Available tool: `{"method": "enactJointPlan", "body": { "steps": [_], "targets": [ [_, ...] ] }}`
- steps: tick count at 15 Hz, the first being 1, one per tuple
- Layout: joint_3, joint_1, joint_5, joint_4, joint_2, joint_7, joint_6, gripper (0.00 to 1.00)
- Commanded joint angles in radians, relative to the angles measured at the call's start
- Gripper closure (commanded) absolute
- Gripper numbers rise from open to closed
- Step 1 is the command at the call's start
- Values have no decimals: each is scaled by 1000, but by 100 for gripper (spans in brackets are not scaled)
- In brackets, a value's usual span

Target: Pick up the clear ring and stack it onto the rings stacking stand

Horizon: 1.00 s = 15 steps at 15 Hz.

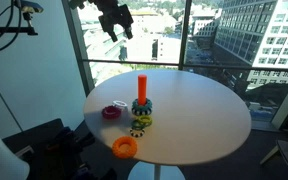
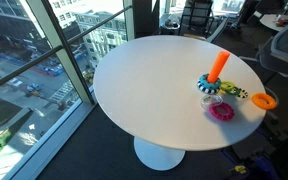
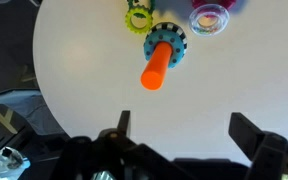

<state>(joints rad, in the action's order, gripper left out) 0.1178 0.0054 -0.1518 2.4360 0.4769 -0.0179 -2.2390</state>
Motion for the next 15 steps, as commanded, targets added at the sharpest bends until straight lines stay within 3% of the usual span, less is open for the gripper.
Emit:
{"method": "enactJointPlan", "body": {
  "steps": [1, 7, 15],
  "targets": [
    [-11, 13, -7, -3, -1, -5, 3, 0],
    [-11, 16, -2, -7, -5, -4, 2, 0],
    [-21, 76, 82, -46, -89, 27, 26, 0]
  ]
}}
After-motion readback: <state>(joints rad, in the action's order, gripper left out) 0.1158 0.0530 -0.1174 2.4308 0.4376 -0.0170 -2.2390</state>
